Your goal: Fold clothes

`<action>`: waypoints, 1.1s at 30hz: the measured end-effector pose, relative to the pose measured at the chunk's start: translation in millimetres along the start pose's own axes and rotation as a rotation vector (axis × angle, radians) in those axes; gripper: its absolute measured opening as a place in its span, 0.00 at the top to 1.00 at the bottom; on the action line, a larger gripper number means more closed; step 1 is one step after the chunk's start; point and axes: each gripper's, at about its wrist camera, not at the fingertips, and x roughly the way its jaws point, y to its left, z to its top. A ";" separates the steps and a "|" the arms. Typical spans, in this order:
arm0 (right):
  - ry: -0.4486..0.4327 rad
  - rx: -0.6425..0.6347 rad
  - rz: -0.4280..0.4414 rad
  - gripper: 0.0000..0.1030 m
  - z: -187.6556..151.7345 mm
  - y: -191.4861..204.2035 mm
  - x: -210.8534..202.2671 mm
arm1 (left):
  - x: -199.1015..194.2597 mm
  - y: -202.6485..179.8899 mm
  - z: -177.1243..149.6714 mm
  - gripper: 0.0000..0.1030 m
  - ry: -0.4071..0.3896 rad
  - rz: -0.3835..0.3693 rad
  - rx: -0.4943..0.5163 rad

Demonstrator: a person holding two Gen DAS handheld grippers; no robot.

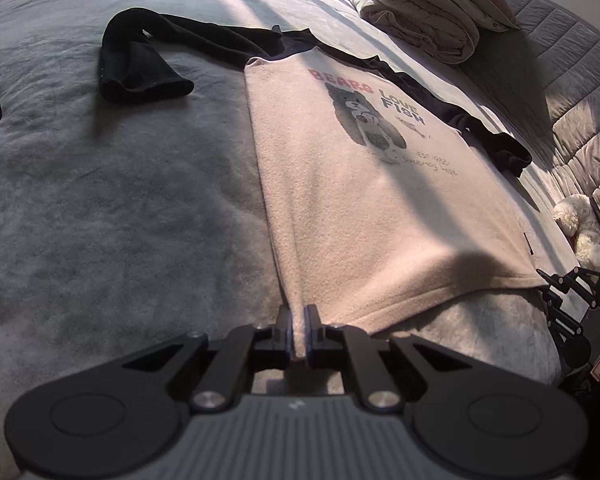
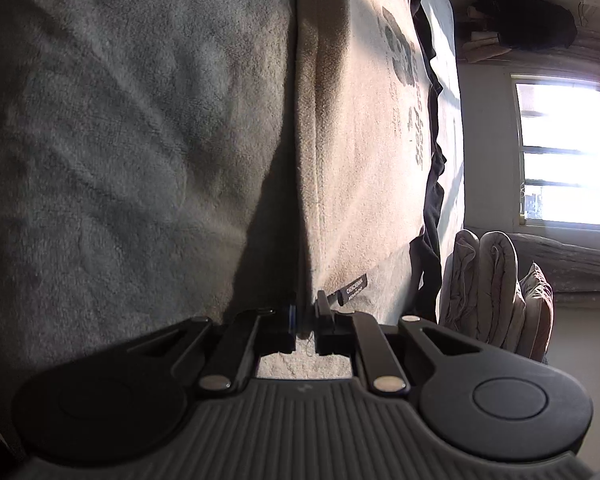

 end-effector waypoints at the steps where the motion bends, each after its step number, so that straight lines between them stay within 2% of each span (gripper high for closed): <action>1: 0.001 0.021 0.000 0.88 0.2 -1.9 0.5 | -0.2 0.7 0.8 0.93 0.000 -0.004 -0.003; 5: 0.022 0.078 0.002 0.83 0.9 -7.2 -2.6 | -2.1 6.8 7.9 0.85 0.012 -0.019 -0.047; 6: 0.023 0.097 0.006 0.81 0.1 -9.2 -5.0 | -3.0 8.5 10.4 0.75 0.017 -0.017 -0.059; 7: 0.021 0.119 0.011 0.76 -0.9 -11.6 -7.8 | -5.4 7.1 13.6 0.63 0.005 0.004 -0.050; 9: 0.022 0.183 0.024 0.63 -4.1 -20.3 -13.3 | -10.3 4.4 19.8 0.54 -0.019 0.046 -0.033; 10: 0.024 0.218 0.038 0.57 -5.7 -25.3 -15.7 | -12.7 3.0 22.9 0.51 -0.031 0.067 -0.024; 12: 0.018 0.302 0.078 0.53 -8.6 -38.0 -19.8 | -16.7 -0.4 29.4 0.48 -0.063 0.101 -0.007; 14: 0.007 0.394 0.111 0.48 -10.9 -52.3 -23.6 | -15.7 -5.9 38.0 0.43 -0.097 0.100 0.014; 19: -0.062 0.635 0.175 0.41 -10.9 -82.9 -27.8 | 3.1 -29.6 55.6 0.40 -0.148 0.036 0.077; 23: -0.137 0.825 0.216 0.41 -2.1 -97.5 -28.7 | 24.9 -55.4 63.4 0.40 -0.149 0.001 0.156; 24: -0.160 0.844 0.237 0.41 1.6 -98.9 -27.8 | 27.9 -60.8 63.4 0.43 -0.141 -0.020 0.184; 26: -0.211 0.848 0.290 0.41 10.1 -96.7 -29.4 | 29.4 -69.3 61.8 0.58 -0.112 -0.098 0.232; 27: -0.234 0.831 0.313 0.41 14.1 -93.3 -31.5 | 28.0 -72.2 59.8 0.71 -0.102 -0.151 0.259; 28: -0.252 0.813 0.340 0.43 17.4 -89.8 -33.5 | 26.6 -75.2 57.4 0.72 -0.093 -0.202 0.288; 32: -0.317 0.800 0.466 0.69 27.0 -78.1 -36.1 | 18.8 -90.3 31.4 0.72 -0.089 -0.293 0.489; 33: -0.332 0.802 0.478 0.71 29.5 -75.6 -35.8 | 17.1 -93.9 24.8 0.72 -0.088 -0.315 0.538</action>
